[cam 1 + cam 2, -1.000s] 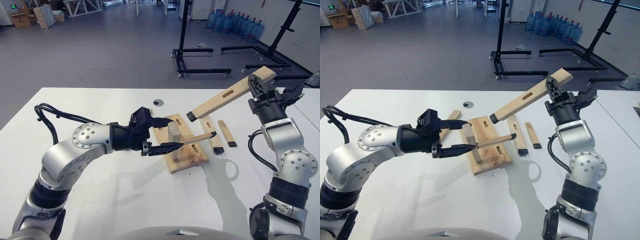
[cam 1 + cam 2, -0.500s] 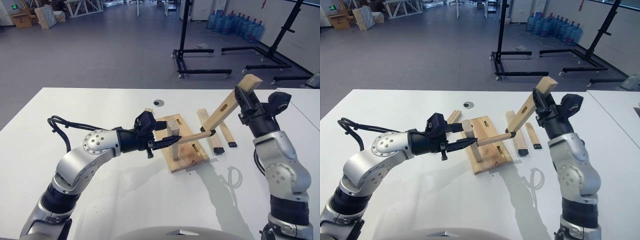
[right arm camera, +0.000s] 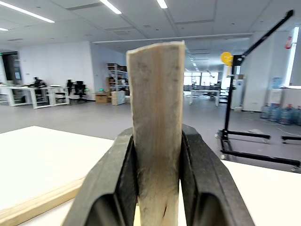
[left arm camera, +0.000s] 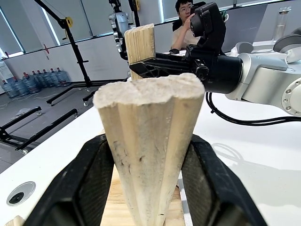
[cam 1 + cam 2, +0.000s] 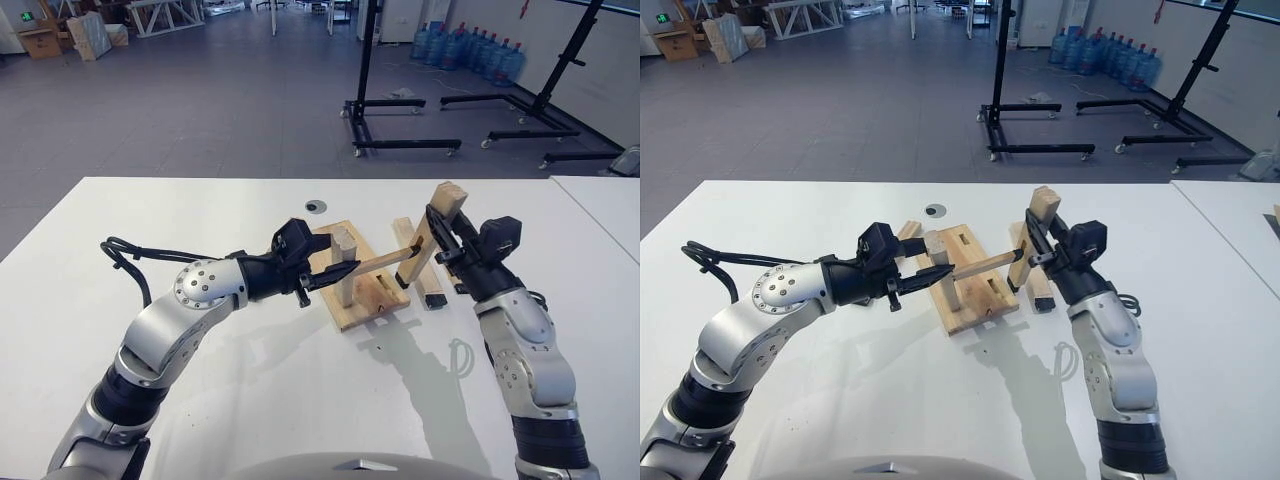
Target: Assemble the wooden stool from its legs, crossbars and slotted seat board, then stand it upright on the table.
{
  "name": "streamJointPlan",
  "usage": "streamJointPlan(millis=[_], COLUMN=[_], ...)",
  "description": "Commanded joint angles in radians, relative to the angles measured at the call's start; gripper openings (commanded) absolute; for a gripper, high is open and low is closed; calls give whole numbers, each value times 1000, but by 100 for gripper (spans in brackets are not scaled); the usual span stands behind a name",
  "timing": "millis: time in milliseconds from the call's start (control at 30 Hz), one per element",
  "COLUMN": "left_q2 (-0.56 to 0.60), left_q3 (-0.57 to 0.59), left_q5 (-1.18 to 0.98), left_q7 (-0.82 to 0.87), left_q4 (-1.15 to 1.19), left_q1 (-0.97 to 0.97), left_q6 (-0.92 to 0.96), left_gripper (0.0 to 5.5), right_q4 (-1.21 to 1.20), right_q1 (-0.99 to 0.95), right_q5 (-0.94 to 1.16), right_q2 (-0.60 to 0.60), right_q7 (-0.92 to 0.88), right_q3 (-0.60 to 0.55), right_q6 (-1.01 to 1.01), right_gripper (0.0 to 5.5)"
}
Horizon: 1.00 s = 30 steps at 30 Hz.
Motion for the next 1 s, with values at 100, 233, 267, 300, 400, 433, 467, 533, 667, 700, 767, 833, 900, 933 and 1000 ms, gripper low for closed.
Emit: streamJointPlan(millis=[100,233,267,300,400,433,467,533,667,700,767,833,900,933,1000], left_q2=[21,11,6,3,-1,-5,-8,-12,-13,-12,-7,-3,-2,-3,-3], left_q3=[-32,-40,-41,-41,-43,-48,-52,-58,-66,-69,-72,-71,-71,-72,-79], left_q5=[51,62,66,70,84,89,92,98,115,119,129,132,134,136,139], left_q7=[7,22,27,32,48,56,62,70,79,79,80,79,76,74,69], left_q4=[35,31,30,28,23,21,20,16,19,20,20,21,22,24,30], left_q1=[23,29,31,35,53,58,61,66,75,75,76,75,73,71,67], left_q6=[43,46,46,47,42,42,43,43,40,40,40,41,40,41,38], left_gripper=[202,202,202,202,202,202,202,202,202,202,202,202,202,202,202], right_q4=[-21,-29,-31,-33,-41,-53,-65,-101,-165,-173,-169,-157,-142,-132,-115], right_q1=[47,51,50,48,26,11,0,-8,-4,-1,-5,-19,-37,-46,-60], right_q5=[-8,-1,2,6,23,33,42,60,96,107,139,155,192,247,336], right_q2=[21,34,35,33,26,28,31,36,40,40,38,31,30,35,38], right_q7=[24,40,43,47,59,59,58,55,56,58,54,51,44,41,34], right_q3=[4,27,27,26,23,27,31,37,55,54,33,18,0,-15,-51], right_q6=[-21,-15,-13,-10,7,18,28,51,102,117,152,176,217,260,325], right_gripper=[100,100,100,100,100,100,100,100,100,100,100,100,100,100,100])
